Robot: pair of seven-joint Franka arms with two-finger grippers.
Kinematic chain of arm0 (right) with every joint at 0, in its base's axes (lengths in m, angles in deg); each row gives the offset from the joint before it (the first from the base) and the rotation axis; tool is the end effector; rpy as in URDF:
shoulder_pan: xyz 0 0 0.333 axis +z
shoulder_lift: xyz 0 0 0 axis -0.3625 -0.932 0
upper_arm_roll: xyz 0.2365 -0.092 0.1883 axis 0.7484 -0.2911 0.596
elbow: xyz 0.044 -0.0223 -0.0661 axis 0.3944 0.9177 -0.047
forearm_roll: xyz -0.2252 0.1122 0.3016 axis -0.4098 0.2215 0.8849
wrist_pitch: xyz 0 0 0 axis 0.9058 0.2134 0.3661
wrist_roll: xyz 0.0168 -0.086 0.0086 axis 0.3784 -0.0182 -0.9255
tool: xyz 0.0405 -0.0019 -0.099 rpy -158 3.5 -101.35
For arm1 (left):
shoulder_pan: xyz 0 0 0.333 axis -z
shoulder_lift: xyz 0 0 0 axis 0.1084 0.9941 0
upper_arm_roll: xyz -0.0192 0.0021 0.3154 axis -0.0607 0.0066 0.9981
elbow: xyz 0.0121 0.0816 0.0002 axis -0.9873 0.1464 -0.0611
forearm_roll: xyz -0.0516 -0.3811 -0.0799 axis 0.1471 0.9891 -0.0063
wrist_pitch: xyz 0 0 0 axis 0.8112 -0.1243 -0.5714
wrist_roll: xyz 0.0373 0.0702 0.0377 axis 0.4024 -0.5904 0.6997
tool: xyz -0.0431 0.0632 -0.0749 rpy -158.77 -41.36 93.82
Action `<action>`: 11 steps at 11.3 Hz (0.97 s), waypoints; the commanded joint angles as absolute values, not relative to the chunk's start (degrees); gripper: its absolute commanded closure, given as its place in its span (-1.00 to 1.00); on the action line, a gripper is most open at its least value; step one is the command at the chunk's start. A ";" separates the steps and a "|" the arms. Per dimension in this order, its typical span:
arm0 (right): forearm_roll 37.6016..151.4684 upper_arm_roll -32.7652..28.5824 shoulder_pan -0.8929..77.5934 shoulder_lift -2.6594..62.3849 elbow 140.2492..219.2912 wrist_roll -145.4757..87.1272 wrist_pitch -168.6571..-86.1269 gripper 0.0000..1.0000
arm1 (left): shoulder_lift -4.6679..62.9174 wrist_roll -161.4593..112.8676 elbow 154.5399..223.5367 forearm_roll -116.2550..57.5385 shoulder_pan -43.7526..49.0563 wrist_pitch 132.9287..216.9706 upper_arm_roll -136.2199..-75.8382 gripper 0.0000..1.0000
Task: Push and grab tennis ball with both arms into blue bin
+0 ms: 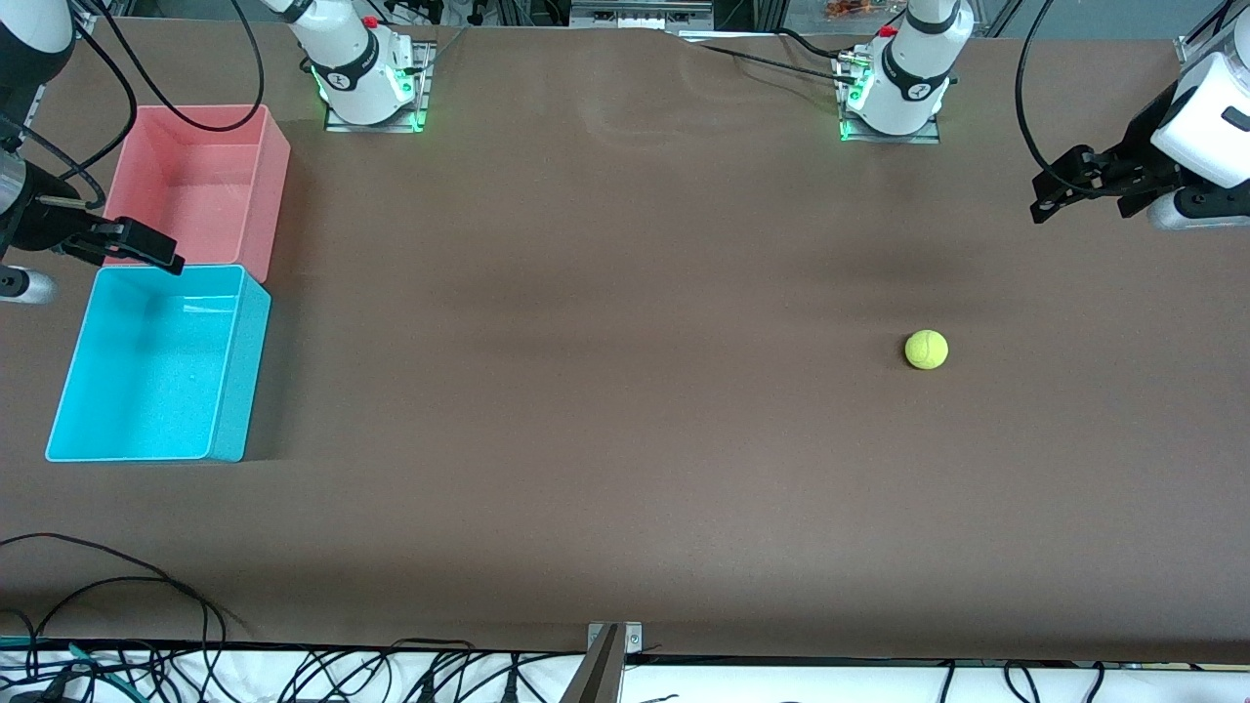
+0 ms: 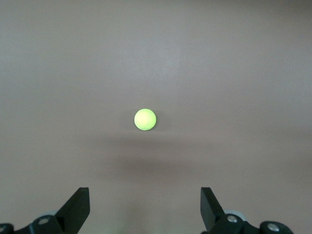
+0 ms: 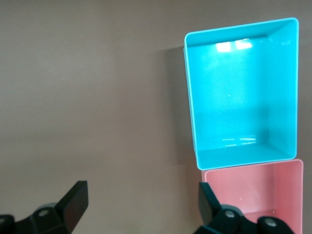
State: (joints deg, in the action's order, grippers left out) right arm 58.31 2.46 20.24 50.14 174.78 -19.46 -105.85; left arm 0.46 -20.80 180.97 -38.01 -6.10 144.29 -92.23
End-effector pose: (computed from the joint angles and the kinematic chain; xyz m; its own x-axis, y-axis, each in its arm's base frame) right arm 0.5732 -0.0176 0.5668 0.9916 -0.1157 -0.0571 -0.1163 -0.9932 -0.0069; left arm 0.5293 -0.0440 0.6354 0.9949 0.0938 -0.0380 0.0937 -0.9956 -0.0047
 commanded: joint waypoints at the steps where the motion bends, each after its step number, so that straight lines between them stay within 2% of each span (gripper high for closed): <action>1: 59.45 2.57 20.11 49.90 173.74 -20.19 -105.20 -1.00 | 0.60 -21.08 180.82 -38.00 -6.05 143.57 -91.66 -1.00; 4: 59.45 2.65 20.11 49.90 173.65 -20.01 -105.11 -1.00 | 0.78 -20.99 183.01 -38.00 -6.49 146.19 -91.66 -1.00; 6: 59.45 2.65 20.11 49.90 173.65 -20.01 -105.11 -1.00 | 0.60 -20.99 187.22 -38.17 -6.66 151.29 -91.57 -1.00; 11: 59.88 2.65 20.11 49.90 173.74 -20.10 -105.20 -1.00 | -1.07 -20.64 193.30 -39.93 -6.40 154.03 -91.13 -1.00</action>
